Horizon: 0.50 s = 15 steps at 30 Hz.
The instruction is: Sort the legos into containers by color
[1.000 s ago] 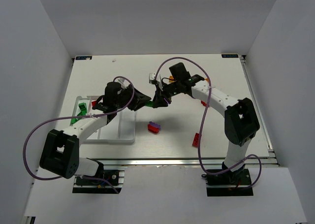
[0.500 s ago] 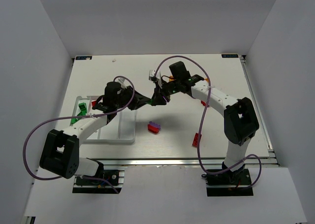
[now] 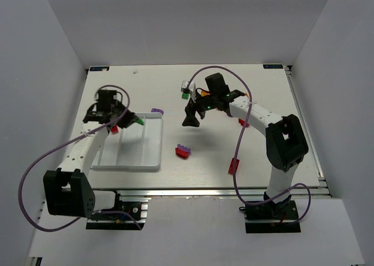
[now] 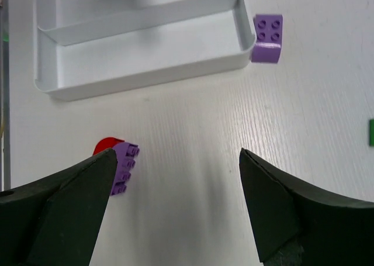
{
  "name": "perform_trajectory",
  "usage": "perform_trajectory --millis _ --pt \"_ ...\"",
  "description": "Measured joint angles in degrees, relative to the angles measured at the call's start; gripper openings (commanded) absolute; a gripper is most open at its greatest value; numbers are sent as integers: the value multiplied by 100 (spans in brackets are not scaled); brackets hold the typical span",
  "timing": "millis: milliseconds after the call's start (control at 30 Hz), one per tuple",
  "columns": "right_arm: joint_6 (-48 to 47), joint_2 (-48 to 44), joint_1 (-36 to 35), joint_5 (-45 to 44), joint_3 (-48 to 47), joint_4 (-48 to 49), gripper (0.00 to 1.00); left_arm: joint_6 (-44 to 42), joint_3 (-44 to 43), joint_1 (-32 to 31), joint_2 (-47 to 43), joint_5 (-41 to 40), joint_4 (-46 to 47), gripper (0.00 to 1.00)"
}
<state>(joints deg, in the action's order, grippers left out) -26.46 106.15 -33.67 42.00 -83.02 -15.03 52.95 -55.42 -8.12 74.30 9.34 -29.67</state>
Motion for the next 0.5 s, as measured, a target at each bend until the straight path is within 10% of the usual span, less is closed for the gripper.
perform_trajectory --millis 500 --pt "85 -39 374 -131 236 177 89 -2227 -1770 1484 1047 -2889 -2273 0"
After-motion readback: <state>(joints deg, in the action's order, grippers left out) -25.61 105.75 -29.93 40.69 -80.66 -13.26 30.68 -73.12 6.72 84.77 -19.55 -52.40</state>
